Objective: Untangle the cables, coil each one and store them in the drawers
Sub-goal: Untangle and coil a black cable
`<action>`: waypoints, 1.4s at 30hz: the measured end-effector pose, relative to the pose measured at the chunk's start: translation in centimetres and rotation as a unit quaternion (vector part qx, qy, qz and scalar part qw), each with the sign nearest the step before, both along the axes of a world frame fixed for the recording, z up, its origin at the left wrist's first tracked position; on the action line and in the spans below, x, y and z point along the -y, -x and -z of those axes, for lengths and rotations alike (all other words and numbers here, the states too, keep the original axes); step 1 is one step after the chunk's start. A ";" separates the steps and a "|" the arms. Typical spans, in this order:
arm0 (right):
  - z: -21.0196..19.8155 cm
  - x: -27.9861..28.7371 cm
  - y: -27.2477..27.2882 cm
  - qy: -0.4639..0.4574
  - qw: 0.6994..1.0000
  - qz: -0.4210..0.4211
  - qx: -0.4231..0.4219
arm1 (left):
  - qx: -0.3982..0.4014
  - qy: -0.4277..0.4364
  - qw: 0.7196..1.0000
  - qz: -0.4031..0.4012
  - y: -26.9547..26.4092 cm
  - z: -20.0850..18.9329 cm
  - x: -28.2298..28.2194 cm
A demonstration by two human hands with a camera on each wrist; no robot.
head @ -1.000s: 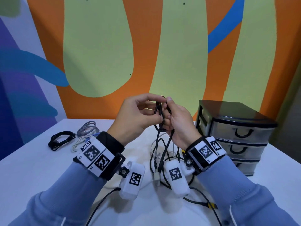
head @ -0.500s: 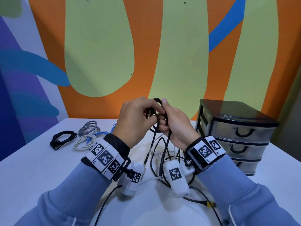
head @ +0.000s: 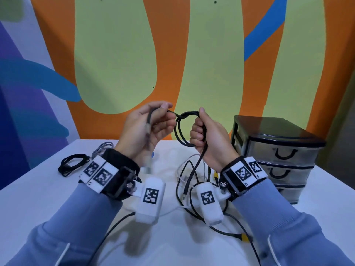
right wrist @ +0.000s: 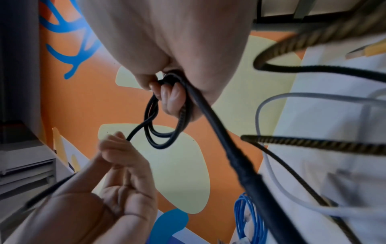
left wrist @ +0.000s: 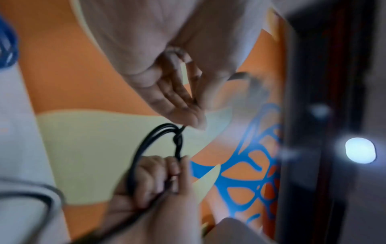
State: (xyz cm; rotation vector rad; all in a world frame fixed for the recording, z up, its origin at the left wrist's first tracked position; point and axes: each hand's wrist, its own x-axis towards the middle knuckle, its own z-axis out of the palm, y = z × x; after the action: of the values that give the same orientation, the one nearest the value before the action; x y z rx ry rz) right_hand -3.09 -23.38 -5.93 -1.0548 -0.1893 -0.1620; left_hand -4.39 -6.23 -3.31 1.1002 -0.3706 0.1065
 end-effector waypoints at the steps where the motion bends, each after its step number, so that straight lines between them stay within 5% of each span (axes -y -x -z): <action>1: 0.0 0.1 0.0 0.005 1.000 0.015 0.007 | -0.021 0.033 0.999 0.033 0.1 -0.3 -0.2; 6: -0.3 0.7 0.0 -0.033 0.998 0.041 0.033 | -0.045 0.037 0.991 0.120 0.1 -0.7 -1.2; 10: -0.9 1.4 0.1 -0.177 0.982 -0.069 0.008 | 0.024 0.002 1.000 0.002 -0.7 -0.5 -1.5; 14: -1.0 1.6 0.2 -0.204 0.974 -0.103 0.005 | 0.084 0.006 0.992 -0.095 -1.0 -0.6 -2.7; 16: -0.9 1.5 0.2 -0.199 0.976 -0.087 0.012 | 0.165 -0.072 0.968 -0.176 -1.2 -0.7 -3.2; 21: -1.2 1.3 0.7 -0.208 0.968 -0.138 0.022 | 0.308 -0.370 0.831 -0.280 -2.2 0.7 -3.2; 25: -0.7 -0.3 1.3 -0.185 0.961 -0.204 0.012 | 0.309 -0.431 0.795 -0.294 -2.3 1.9 -1.3; 27: -0.4 -1.3 1.4 -0.136 0.979 -0.153 0.014 | 0.323 -0.435 0.790 -0.287 -2.1 2.4 -0.4; 30: -0.1 -1.8 1.3 0.077 0.993 0.056 0.075 | 0.274 -0.413 0.834 -0.243 -1.9 2.4 -0.1; 33: 0.2 -1.6 1.1 0.299 0.929 0.187 0.115 | 0.192 -0.321 0.917 -0.139 -1.5 2.1 0.1; 38: 0.9 -1.4 0.5 0.289 0.935 0.176 0.107 | 0.109 -0.221 0.969 -0.026 0.1 1.8 1.2; 42: 0.7 -0.9 0.4 0.312 0.905 0.260 0.126 | 0.099 -0.153 0.977 -0.108 -0.6 1.3 1.0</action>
State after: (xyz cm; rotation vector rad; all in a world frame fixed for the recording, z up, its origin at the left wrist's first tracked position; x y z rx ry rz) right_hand -3.46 -22.53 -6.62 -1.7131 -0.1934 -0.7630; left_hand -3.79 -7.22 -4.65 1.4389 -0.4544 0.3623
